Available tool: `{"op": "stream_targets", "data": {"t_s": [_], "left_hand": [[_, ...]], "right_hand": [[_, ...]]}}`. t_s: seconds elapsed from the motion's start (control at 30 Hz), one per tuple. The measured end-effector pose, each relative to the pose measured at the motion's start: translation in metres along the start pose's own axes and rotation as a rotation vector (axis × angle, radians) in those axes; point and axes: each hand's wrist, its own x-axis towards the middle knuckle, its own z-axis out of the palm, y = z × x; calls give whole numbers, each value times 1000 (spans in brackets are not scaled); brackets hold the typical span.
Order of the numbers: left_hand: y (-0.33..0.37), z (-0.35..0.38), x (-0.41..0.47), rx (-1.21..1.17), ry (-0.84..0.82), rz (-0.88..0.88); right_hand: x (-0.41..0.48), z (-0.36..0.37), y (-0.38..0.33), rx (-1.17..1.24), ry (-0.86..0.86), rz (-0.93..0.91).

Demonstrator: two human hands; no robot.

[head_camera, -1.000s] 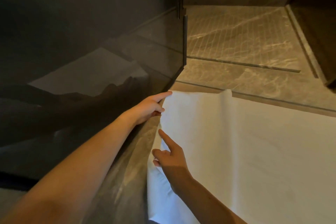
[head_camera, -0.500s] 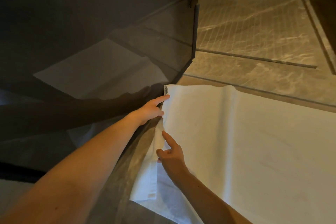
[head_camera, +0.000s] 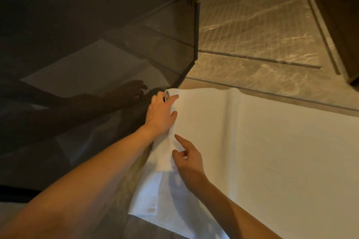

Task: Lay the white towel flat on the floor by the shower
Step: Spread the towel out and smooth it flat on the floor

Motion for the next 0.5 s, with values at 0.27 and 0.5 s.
{"op": "stream_targets", "data": {"t_s": [0.27,0.5], "left_hand": [[102,56,-39,105,-54,523],[164,128,-73,230,-233,714]], "right_hand": [[-6,-147,29,-312,418,-243],[-28,-238,102,-939,428,-27]]}}
